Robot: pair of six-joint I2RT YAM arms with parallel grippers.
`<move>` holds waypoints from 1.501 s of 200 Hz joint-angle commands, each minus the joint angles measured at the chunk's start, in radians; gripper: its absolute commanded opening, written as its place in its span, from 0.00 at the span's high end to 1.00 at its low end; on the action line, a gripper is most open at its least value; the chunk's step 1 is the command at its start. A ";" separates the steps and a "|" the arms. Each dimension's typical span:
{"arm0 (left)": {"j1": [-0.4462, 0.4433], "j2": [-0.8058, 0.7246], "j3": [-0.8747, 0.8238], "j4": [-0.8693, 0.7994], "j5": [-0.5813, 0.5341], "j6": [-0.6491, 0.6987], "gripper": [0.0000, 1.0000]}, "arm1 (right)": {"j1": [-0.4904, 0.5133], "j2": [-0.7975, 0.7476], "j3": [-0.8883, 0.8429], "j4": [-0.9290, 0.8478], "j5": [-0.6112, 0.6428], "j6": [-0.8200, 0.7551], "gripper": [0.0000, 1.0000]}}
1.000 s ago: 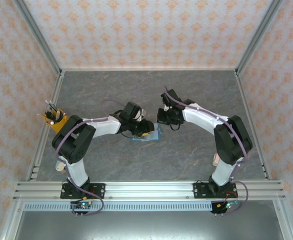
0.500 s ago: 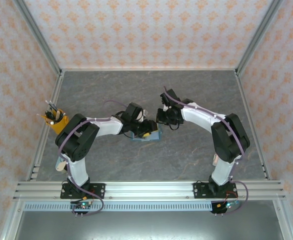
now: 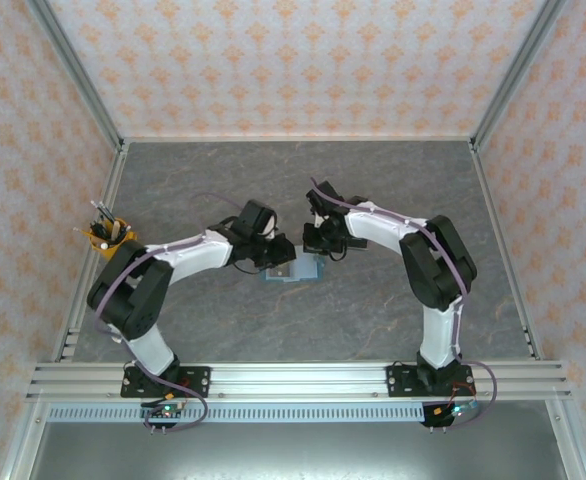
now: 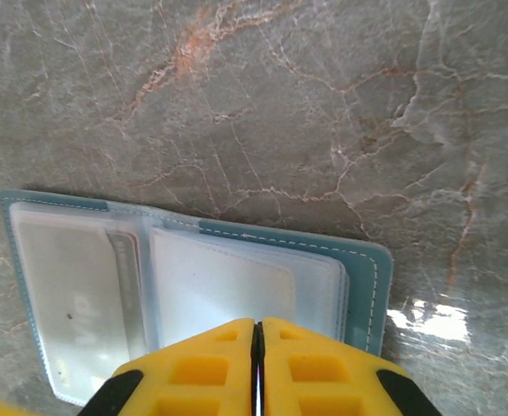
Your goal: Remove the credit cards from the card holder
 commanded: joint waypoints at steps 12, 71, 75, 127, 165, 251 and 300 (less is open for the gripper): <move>0.058 -0.054 0.001 -0.189 -0.137 0.053 0.69 | 0.003 0.036 0.032 -0.051 0.016 -0.020 0.89; 0.066 0.005 0.018 -0.169 -0.102 0.038 0.54 | 0.005 0.056 0.035 -0.073 0.027 -0.030 0.89; 0.067 0.009 0.017 -0.164 -0.098 0.037 0.54 | 0.005 0.058 0.035 -0.073 0.028 -0.030 0.89; 0.066 0.050 0.015 -0.121 -0.051 0.024 0.56 | 0.005 0.060 0.033 -0.076 0.029 -0.032 0.89; 0.065 0.061 0.015 -0.109 -0.040 0.023 0.63 | 0.005 0.065 0.034 -0.079 0.028 -0.034 0.89; 0.064 0.061 0.008 -0.062 0.023 0.018 0.65 | 0.005 0.068 0.035 -0.084 0.026 -0.037 0.89; 0.064 0.032 0.001 -0.040 0.053 0.020 0.70 | 0.005 0.069 0.035 -0.082 0.025 -0.036 0.89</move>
